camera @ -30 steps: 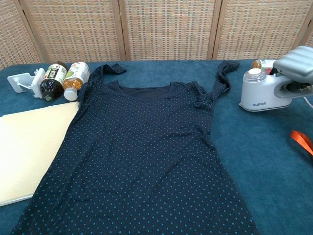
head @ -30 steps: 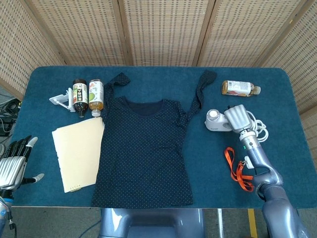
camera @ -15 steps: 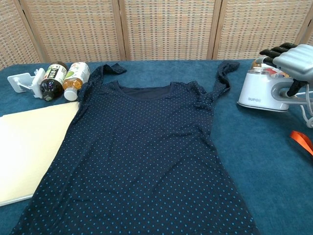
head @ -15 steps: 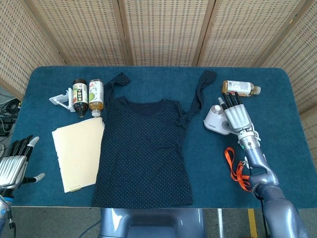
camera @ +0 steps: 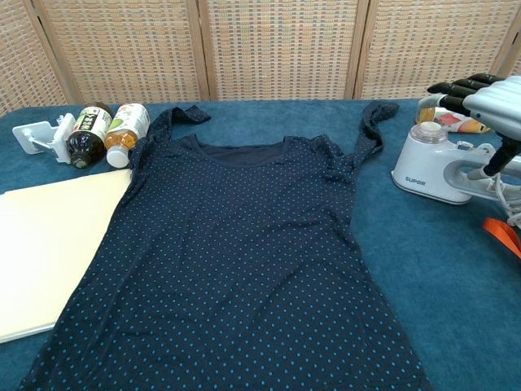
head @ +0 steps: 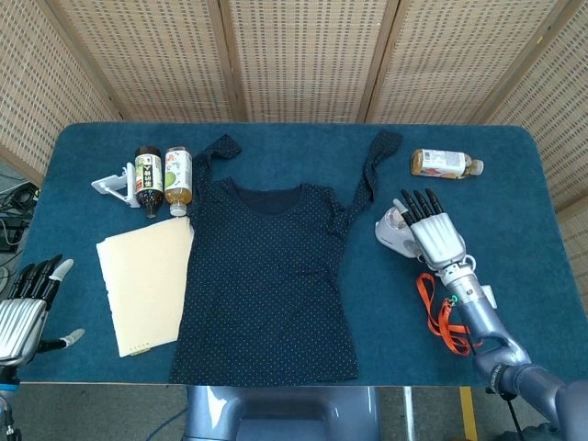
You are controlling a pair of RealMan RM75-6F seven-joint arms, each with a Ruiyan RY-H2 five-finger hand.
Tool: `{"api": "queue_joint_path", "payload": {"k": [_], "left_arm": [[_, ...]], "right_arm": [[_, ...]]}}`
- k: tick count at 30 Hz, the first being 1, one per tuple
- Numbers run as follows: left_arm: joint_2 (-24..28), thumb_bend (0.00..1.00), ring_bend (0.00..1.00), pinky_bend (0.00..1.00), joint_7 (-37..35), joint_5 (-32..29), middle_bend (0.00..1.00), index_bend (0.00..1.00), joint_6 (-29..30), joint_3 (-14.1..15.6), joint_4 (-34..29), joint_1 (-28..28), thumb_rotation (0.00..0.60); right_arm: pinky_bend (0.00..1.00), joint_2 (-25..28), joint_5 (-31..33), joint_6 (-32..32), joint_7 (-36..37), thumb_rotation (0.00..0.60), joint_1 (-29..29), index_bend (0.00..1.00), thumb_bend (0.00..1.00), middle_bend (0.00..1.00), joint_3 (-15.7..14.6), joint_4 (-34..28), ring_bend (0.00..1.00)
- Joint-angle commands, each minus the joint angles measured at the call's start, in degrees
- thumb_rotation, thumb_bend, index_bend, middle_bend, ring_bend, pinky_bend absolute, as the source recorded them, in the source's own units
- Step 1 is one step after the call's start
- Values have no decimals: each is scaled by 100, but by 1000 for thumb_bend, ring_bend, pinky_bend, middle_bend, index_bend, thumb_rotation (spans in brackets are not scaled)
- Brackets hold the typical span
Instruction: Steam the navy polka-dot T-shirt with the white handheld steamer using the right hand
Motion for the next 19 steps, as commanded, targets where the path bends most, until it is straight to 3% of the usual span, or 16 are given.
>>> {"api": "queue_joint_path", "payload": {"k": [1,10,19], "left_arm": [[51,0,0,0,-100,128,0,0,114,58,-8,70,600],[122,0,0,0,-243,515,0,0,506,163,34,256,600],[14,0,0,0,104,696,0,0,803,157,73,406,600]], "right_arm": [[0,713,18,452,-355,600,-478,0,0,0,-128,-1131,0],[0,1701,-334,1351,-93,600,-1141,0,0,0,-385,-2610,0],[0,2280,-286,1962,-166,600,-1766,0,0,0,-488,-3381,0]]}}
